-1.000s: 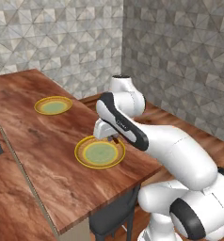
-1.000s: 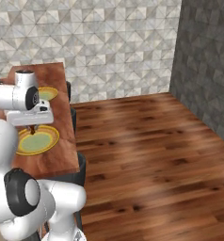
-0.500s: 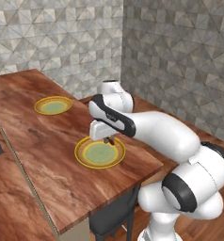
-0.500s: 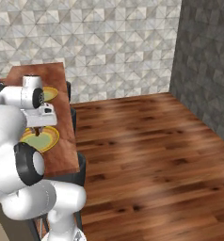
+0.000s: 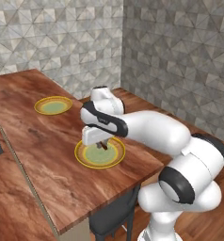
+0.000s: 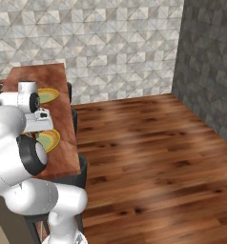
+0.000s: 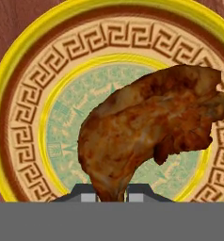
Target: Take the chicken drumsticks from the pan and place one on each plate on the dining counter.
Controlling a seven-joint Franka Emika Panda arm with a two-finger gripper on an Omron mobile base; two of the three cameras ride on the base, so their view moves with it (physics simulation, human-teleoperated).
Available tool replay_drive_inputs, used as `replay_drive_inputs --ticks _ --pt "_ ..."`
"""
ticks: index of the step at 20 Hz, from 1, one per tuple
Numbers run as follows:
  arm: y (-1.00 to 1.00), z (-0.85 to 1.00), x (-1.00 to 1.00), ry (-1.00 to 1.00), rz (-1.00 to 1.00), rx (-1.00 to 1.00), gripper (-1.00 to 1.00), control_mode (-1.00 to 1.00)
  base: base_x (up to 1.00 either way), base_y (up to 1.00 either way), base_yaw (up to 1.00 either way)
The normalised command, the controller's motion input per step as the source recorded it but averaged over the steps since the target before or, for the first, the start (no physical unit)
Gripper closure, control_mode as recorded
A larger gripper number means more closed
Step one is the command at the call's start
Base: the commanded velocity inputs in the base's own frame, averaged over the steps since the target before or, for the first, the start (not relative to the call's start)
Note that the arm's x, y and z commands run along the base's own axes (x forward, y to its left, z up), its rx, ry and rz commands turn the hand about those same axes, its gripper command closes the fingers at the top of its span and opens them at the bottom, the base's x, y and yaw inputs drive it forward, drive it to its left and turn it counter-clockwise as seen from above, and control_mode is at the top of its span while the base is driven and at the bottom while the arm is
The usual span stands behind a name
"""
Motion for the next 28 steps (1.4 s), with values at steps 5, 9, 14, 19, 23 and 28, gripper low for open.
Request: replay_drive_inputs --ticks 5,9,14,19,23,28 --pt "0.08 -0.18 0.00 0.00 0.00 0.00 1.00 -1.00 0.00 0.00 0.00" --pt "0.00 -0.09 0.06 0.00 0.00 0.00 1.00 -1.00 0.00 0.00 0.00" --pt "0.00 -0.04 0.17 0.00 0.00 0.00 -1.00 -1.00 0.00 0.00 0.00" --pt "0.00 -0.06 0.00 0.00 0.00 0.00 -1.00 -1.00 0.00 0.00 0.00" --pt "0.00 0.03 0.00 0.00 0.00 0.00 -1.00 -1.00 0.00 0.00 0.00" --pt "0.00 0.69 -0.22 -0.02 0.00 0.00 -1.00 -1.00 0.00 0.00 0.00"
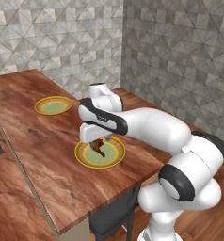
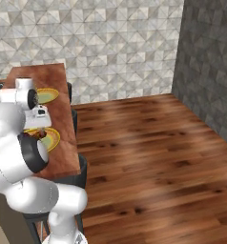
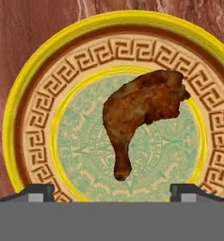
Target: Take the chicken drumsticks from the pan and place one on each plate on the dining counter.
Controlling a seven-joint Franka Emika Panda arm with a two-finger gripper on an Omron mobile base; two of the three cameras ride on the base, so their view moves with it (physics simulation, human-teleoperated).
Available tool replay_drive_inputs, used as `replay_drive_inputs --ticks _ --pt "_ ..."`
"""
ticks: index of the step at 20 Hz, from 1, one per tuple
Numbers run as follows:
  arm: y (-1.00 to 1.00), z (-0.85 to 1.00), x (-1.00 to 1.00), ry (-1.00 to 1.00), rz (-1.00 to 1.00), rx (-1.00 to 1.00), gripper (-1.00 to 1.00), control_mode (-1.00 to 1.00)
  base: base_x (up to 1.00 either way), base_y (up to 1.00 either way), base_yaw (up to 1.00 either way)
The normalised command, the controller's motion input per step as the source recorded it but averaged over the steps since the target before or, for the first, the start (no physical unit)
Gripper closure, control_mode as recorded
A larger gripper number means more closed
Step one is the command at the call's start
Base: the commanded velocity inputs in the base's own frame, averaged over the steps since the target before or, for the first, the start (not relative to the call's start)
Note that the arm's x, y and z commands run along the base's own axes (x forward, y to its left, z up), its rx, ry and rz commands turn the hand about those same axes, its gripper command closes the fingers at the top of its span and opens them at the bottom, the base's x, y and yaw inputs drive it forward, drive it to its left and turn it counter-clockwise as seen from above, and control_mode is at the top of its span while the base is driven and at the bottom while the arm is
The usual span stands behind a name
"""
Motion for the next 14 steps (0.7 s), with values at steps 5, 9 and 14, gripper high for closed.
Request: replay_drive_inputs --ticks 5,9,14 --pt "0.00 0.57 -0.81 -0.01 0.00 0.00 -1.00 -1.00 0.00 0.00 0.00" --pt "0.00 0.21 -0.93 -0.02 0.00 -0.01 -1.00 -1.00 0.00 0.00 0.00" --pt "-0.03 0.08 -0.78 0.00 0.00 -0.02 -1.00 -1.00 0.00 0.00 0.00"
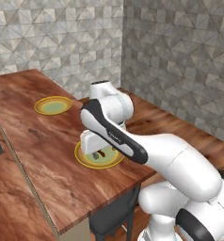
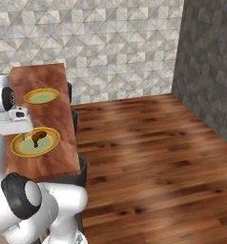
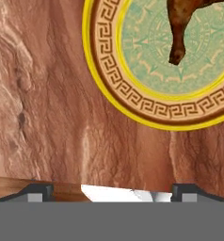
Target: Take the chicken drumsticks from the pan and place one on each plate on the dining counter.
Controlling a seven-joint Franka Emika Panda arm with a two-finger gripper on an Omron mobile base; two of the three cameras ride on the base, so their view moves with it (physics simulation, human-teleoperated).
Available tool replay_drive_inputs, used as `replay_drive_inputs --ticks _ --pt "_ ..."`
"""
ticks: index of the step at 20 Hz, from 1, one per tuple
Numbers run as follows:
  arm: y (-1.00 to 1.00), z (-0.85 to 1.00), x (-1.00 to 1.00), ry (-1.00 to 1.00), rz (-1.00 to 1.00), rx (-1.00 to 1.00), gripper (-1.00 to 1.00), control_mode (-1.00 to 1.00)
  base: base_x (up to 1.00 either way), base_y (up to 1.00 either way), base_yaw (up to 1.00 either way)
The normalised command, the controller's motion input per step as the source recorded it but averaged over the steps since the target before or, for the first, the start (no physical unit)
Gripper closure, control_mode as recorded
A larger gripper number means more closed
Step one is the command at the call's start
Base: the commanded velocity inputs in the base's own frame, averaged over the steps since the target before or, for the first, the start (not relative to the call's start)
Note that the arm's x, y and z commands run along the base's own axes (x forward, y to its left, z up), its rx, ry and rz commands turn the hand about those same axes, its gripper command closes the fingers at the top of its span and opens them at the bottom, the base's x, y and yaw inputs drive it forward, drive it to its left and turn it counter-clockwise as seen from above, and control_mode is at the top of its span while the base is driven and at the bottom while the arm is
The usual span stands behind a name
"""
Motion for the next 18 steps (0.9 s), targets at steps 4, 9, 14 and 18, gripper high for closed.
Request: replay_drive_inputs --ticks 4,9,14,18 --pt "-0.18 0.00 -0.62 -0.01 -0.01 -0.01 -1.00 -1.00 0.00 0.00 0.00" --pt "-0.30 0.00 -0.61 -0.06 -0.01 0.00 -1.00 -1.00 0.00 0.00 0.00" --pt "-0.24 -0.07 -0.36 -0.02 0.00 0.00 -1.00 -1.00 0.00 0.00 0.00" --pt "-0.06 0.00 -0.03 0.00 0.00 0.00 -1.00 -1.00 0.00 0.00 0.00"
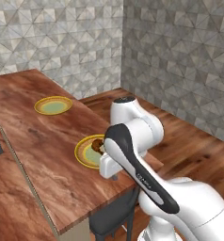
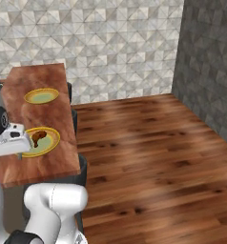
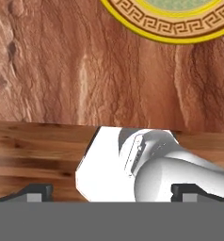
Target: Take the chicken drumsticks from the pan and place one on each plate on the dining counter.
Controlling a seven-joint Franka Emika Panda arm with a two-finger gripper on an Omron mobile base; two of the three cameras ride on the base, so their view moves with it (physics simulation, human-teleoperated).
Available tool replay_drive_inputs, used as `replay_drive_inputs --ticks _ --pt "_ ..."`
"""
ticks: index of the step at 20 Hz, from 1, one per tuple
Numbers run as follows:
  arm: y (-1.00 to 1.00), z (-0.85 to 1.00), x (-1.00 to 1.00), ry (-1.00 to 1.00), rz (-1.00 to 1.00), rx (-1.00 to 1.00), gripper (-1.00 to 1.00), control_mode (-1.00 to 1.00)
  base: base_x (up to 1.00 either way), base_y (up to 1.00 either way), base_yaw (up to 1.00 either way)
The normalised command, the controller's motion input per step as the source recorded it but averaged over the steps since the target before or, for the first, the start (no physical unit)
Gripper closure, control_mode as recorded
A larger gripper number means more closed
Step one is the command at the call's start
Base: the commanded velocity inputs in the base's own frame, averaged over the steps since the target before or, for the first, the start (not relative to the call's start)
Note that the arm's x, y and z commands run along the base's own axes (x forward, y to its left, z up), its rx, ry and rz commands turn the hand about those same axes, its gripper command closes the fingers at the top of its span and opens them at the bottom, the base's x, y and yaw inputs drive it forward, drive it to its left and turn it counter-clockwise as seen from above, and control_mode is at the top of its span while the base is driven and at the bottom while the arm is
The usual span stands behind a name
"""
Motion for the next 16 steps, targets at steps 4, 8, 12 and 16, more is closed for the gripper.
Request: replay_drive_inputs --ticks 4,8,12,16 --pt "0.00 0.00 -0.02 0.00 0.00 0.00 -1.00 1.00 -0.25 0.00 0.00" --pt "0.00 0.00 0.00 0.00 0.00 0.00 -1.00 1.00 -0.83 0.00 0.09" --pt "0.00 0.00 0.00 0.00 0.00 0.00 -1.00 1.00 -0.78 0.24 0.53" --pt "0.00 0.00 0.00 0.00 0.00 0.00 -1.00 1.00 -0.37 0.46 0.94"
